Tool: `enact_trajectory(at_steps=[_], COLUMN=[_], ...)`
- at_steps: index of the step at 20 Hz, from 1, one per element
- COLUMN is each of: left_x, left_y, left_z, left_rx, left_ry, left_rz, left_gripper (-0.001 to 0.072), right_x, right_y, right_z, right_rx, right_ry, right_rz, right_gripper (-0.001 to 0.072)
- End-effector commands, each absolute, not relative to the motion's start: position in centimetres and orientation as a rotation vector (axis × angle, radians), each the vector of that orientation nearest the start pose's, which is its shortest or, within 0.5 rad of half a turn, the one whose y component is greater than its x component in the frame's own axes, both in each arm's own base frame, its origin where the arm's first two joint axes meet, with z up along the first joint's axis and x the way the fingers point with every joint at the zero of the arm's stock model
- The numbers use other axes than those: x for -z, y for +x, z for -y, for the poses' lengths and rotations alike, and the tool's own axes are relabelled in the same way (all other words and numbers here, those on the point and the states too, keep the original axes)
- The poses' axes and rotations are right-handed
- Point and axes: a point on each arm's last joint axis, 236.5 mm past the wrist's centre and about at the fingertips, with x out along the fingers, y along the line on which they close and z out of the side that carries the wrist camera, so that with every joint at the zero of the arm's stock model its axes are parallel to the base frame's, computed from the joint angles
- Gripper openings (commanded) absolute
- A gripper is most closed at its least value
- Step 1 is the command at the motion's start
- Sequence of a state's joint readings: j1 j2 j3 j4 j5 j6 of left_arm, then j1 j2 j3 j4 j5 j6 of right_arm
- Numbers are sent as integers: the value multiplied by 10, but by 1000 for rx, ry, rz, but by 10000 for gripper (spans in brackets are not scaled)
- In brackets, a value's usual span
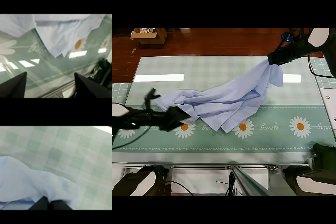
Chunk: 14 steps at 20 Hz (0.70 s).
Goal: Fold the shirts.
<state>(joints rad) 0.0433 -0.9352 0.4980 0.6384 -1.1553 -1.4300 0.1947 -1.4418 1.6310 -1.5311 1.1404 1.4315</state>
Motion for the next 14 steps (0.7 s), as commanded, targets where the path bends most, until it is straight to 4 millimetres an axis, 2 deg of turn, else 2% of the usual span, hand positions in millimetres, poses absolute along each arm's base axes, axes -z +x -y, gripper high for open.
enact_trajectory(at_steps=[1,5,8,14], left_x=[51,75,97,99], left_y=[206,209,216,247], left_z=[213,240,241,240], left_rx=[430,370,309,289], left_ry=[-905,-910,-909,-925], left_rz=[-1454,-1456,-1452,-1349], left_gripper=[671,671,670,667], right_x=[-123,-123,-123,-121], right_y=[480,479,479,477], right_z=[-104,-104,-103,-104], right_rx=[-274,-274,-275,-276], right_ry=[-192,-192,-193,-192], right_rz=[-936,-940,-943,-952], right_gripper=[25,26,25,25])
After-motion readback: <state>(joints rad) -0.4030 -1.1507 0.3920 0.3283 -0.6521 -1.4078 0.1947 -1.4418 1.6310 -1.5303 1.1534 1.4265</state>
